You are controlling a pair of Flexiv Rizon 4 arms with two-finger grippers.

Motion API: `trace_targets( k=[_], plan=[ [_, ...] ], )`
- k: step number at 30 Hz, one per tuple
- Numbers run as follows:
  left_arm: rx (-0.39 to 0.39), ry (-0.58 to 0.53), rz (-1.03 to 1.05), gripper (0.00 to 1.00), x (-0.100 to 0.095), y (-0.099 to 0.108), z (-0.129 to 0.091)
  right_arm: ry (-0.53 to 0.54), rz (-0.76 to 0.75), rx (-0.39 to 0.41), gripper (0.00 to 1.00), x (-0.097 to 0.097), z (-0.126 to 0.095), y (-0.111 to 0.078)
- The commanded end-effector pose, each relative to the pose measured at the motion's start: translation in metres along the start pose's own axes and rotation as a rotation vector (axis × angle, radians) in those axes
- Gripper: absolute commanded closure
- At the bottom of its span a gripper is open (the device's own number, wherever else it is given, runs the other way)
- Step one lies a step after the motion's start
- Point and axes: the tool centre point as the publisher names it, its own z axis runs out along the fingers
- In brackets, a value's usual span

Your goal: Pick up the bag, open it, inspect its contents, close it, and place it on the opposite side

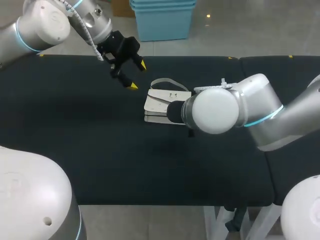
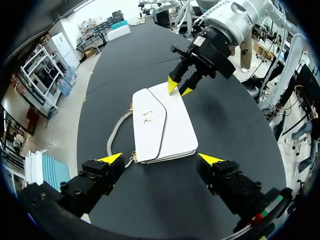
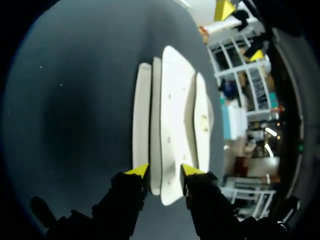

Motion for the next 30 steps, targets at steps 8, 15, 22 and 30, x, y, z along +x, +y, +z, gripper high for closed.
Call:
trace_targets(
  k=[8,15,22,30],
  plan=[
    [-0.007,0.027,0.017,0.0,-0.003,-0.003,0.006,-0.013,0.003,-0.014,0.77,0.0,0.007,-0.003],
    [-0.01,0.043,0.026,0.0,0.0,-0.004,0.01,-0.019,0.003,-0.017,0.67,-0.001,0.01,-0.001],
    [-0.014,0.055,0.031,0.0,0.001,-0.004,0.012,-0.028,0.001,-0.018,1.0,-0.004,0.012,0.002],
    [-0.015,0.061,0.036,0.0,0.002,-0.004,0.013,-0.036,-0.001,-0.019,1.0,-0.003,0.011,0.002]
  ],
)
